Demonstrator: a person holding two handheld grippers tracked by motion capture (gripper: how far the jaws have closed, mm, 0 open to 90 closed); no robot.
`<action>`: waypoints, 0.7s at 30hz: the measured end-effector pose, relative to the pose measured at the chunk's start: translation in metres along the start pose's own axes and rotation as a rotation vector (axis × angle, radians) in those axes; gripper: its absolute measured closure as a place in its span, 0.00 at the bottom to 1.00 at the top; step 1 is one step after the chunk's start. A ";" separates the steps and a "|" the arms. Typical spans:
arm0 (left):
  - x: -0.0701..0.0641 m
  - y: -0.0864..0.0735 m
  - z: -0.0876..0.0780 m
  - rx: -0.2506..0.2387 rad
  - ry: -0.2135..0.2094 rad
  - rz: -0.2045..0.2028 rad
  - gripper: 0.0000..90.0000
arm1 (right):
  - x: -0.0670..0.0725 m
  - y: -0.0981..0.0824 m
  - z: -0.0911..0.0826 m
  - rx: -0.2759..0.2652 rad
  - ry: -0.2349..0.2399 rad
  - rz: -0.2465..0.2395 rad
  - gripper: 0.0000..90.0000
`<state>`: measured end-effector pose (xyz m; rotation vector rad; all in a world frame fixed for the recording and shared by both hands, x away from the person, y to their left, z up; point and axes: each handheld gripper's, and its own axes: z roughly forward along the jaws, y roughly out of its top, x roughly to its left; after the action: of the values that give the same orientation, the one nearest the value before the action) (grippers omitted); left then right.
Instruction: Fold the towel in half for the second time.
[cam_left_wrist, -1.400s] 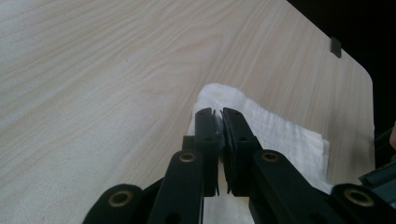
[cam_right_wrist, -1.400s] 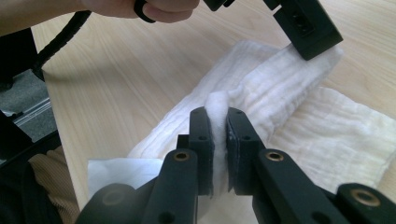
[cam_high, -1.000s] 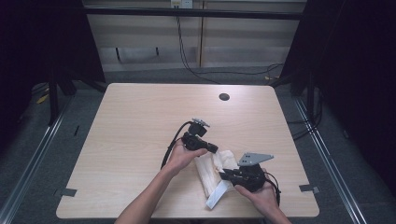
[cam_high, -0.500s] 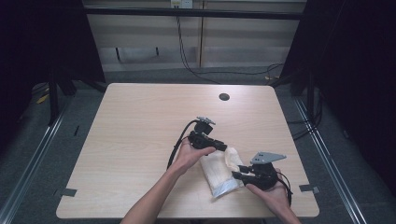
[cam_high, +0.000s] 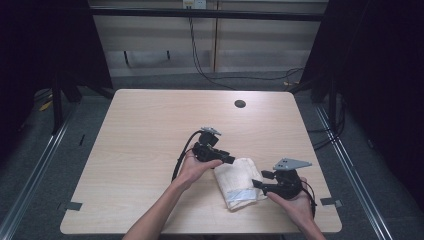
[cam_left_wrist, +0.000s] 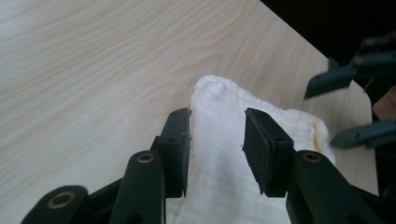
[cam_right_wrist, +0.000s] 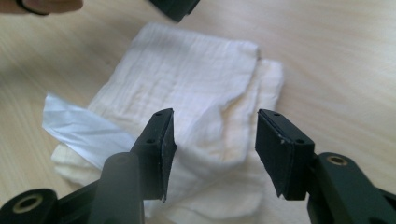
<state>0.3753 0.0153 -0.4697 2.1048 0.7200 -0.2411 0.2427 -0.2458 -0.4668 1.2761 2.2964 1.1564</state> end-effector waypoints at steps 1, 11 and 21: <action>-0.002 -0.003 -0.003 -0.004 0.016 0.024 0.68 | -0.002 0.002 -0.002 -0.011 0.001 0.011 0.53; -0.016 -0.028 -0.025 0.019 -0.027 0.107 0.77 | -0.019 0.006 0.011 0.046 0.014 0.015 0.50; -0.016 -0.050 -0.004 0.097 -0.045 0.096 0.75 | -0.013 -0.006 0.031 0.128 0.040 -0.015 0.85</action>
<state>0.3333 0.0348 -0.4944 2.2127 0.5891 -0.2750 0.2638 -0.2420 -0.4931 1.2885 2.4403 1.0539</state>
